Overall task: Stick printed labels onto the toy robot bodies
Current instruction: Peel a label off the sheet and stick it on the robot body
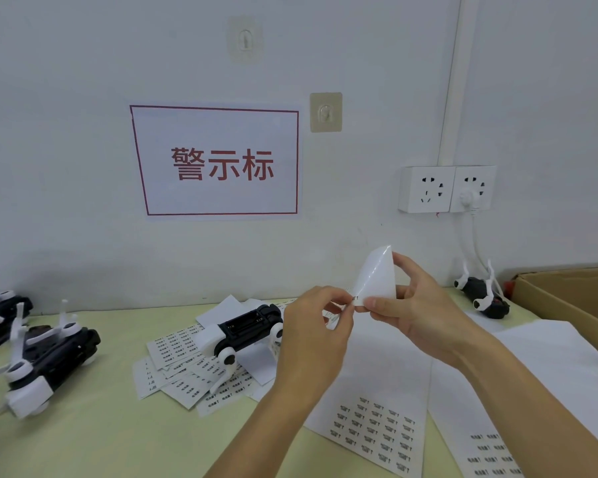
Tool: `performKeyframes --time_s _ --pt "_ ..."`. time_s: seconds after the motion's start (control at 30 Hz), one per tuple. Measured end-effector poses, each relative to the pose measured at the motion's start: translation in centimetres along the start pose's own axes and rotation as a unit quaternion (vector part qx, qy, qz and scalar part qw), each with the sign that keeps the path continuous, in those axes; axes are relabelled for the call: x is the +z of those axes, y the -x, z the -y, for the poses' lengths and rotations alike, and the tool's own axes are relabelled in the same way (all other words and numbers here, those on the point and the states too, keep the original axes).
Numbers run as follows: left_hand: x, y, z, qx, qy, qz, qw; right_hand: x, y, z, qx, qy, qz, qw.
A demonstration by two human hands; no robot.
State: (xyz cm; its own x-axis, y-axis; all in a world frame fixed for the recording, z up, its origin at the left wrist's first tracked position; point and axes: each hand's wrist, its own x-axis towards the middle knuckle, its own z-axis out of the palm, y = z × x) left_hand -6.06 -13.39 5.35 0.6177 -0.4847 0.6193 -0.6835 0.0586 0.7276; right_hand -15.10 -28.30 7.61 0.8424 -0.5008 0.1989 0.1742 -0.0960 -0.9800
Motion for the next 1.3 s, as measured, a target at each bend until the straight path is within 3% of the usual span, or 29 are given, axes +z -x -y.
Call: performKeyframes --time_s 0.6,0.83,1.3 --pt "-0.3 -0.2 -0.5 -0.022 -0.017 0.014 0.999 2.0 0.9 1.0 -0.028 0.138 -0.063 0.988" --pt "-0.4 -0.3 -0.3 -0.045 -0.025 0.021 0.998 2.2 1.4 1.8 -0.027 0.187 -0.050 0.981" --pt "-0.5 -0.3 -0.5 -0.062 0.007 0.011 0.998 2.3 1.4 1.8 -0.011 0.170 -0.053 0.984"
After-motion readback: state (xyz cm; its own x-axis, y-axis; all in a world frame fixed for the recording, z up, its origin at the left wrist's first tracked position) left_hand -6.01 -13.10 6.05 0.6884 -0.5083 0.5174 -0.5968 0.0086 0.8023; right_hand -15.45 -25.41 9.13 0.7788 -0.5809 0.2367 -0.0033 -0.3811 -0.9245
